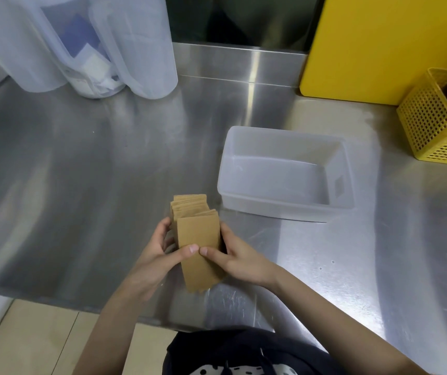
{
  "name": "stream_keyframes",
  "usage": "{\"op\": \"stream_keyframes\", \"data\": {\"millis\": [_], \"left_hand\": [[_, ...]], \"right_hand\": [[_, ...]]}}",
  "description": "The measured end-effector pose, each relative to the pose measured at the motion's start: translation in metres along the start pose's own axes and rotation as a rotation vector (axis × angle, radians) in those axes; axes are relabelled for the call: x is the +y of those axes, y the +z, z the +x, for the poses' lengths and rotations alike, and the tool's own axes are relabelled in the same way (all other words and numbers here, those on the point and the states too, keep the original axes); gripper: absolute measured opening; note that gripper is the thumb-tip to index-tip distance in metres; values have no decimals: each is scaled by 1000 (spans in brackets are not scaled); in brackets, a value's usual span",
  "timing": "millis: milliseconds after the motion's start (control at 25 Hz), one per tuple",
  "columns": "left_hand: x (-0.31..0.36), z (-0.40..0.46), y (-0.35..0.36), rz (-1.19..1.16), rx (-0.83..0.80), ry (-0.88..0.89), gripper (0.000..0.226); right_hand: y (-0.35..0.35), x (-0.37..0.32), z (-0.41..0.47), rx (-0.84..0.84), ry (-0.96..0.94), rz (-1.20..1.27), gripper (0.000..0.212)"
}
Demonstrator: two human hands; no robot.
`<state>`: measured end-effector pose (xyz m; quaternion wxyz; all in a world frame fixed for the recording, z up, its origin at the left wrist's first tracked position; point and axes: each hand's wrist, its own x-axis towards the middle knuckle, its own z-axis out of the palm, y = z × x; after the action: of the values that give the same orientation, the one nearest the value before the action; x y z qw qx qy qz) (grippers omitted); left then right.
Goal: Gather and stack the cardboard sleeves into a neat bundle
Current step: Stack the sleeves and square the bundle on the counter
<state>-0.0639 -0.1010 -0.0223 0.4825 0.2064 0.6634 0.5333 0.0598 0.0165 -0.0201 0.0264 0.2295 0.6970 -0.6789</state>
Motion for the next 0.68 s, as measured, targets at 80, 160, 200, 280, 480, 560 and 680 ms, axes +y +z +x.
{"op": "stream_keyframes", "data": {"millis": [80,160,200,280,480,560,680], "left_hand": [[3,0,11,19,-22,21,102],[8,3,23,94,-55,51,100],[10,5,29,143,-79,71,96],[14,11,42,200,-131,109,85],[28,26,70,262,-205,190,72],[30,31,78,287,-215,200,70],[28,37,84,320,-243,191,72]], "right_hand": [[-5,6,-12,71,-35,-13,59],[-15,13,-26,150,-78,-43,62],[-19,16,-33,189,-97,-58,65],[-27,19,-45,274,-132,-75,68],[-45,23,-61,422,-211,-121,69],[-50,26,-63,456,-227,-144,70],[-54,31,-65,485,-216,-137,68]]}}
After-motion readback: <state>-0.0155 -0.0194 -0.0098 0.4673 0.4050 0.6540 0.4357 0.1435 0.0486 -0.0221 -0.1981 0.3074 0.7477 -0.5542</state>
